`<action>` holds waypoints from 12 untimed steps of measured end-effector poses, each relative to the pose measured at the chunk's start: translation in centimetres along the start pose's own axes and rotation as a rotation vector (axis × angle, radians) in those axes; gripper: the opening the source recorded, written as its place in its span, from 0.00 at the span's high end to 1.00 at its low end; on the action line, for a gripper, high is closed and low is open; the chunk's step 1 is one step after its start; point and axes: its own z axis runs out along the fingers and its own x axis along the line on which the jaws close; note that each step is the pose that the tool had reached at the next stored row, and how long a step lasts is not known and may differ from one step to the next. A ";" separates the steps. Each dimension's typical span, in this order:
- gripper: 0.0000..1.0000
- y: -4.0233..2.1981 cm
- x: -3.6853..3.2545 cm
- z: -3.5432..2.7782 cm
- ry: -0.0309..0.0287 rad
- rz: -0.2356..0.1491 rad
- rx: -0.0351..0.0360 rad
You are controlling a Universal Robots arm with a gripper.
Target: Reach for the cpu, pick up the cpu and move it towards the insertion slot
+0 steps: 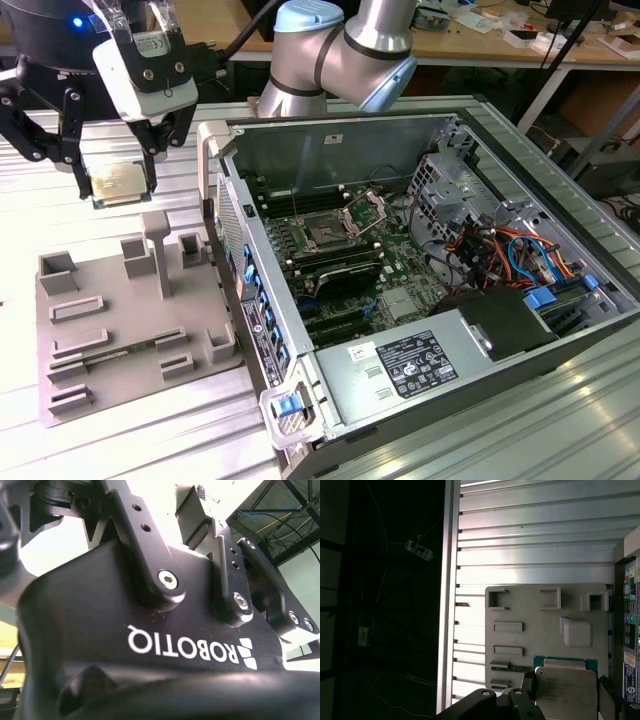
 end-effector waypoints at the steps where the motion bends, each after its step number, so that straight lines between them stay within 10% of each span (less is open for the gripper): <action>1: 0.45 0.00 -0.03 0.00 0.0000 0.000 0.0000; 12: 0.45 -0.03 -0.50 0.01 0.0000 0.000 -0.0001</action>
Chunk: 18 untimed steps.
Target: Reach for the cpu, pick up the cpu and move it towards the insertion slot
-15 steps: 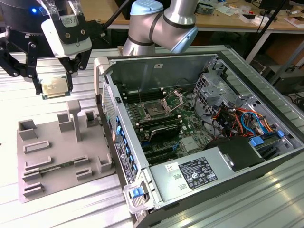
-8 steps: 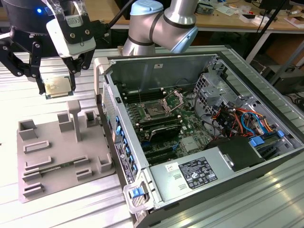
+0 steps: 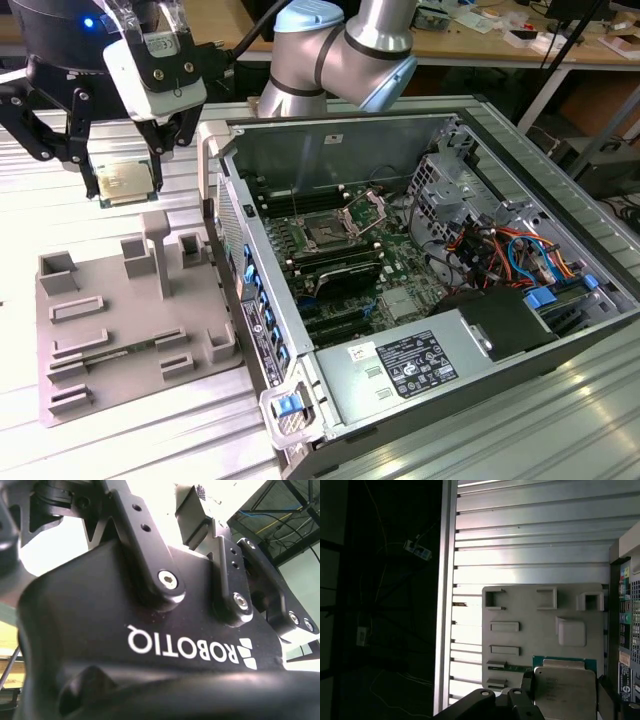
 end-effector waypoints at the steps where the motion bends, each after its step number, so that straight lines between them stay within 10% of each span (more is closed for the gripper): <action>1: 0.45 0.00 -0.04 0.00 0.0000 0.000 0.0000; 18: 0.45 -0.07 -1.09 0.04 0.0000 0.000 0.0001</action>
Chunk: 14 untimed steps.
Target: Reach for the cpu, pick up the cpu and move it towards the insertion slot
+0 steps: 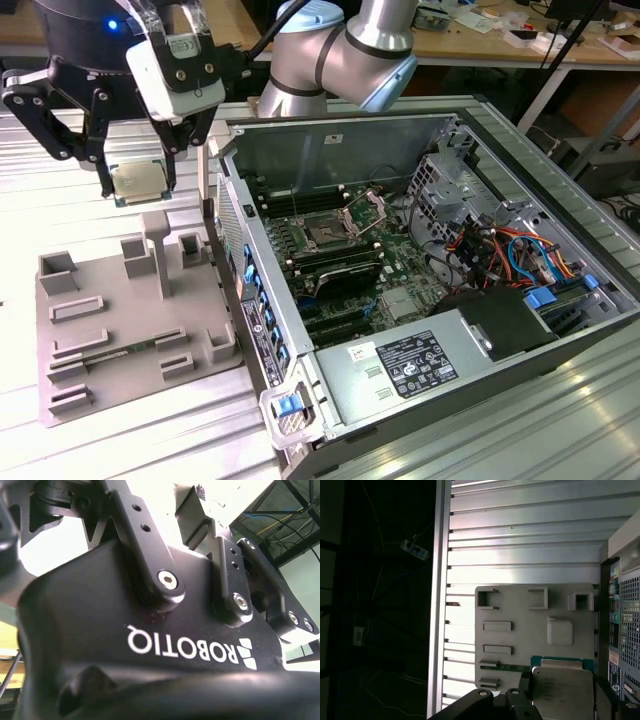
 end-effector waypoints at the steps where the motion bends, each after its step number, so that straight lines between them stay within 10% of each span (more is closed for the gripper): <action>1: 0.45 0.00 -0.03 0.00 0.0001 0.000 0.0001; 14: 0.45 -0.04 -0.73 0.01 0.0000 0.000 0.0004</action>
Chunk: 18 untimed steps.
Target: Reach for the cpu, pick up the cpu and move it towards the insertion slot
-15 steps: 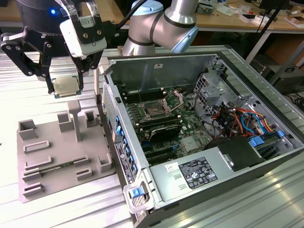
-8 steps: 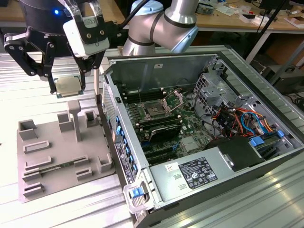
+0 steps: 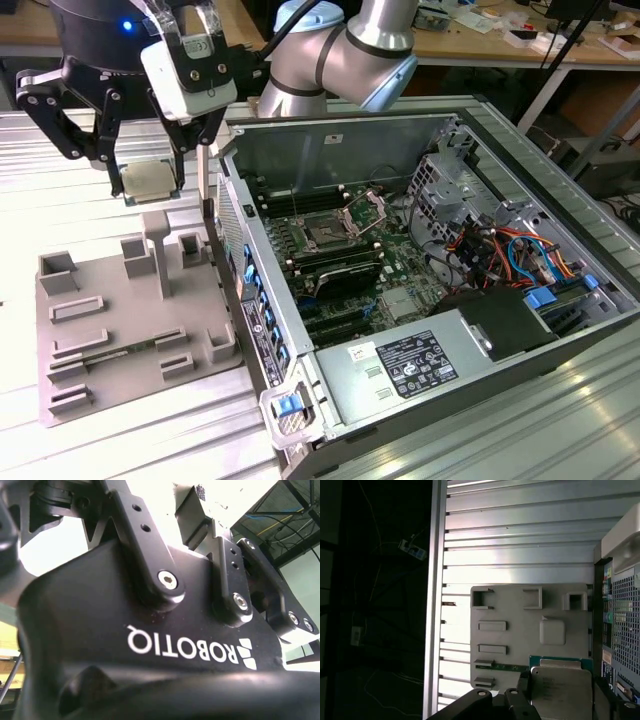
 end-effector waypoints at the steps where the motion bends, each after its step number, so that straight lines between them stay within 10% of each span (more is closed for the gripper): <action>1: 0.45 0.00 -0.01 0.00 0.0000 0.000 0.0000; 18: 0.45 -0.01 -0.25 0.01 0.0000 0.000 0.0000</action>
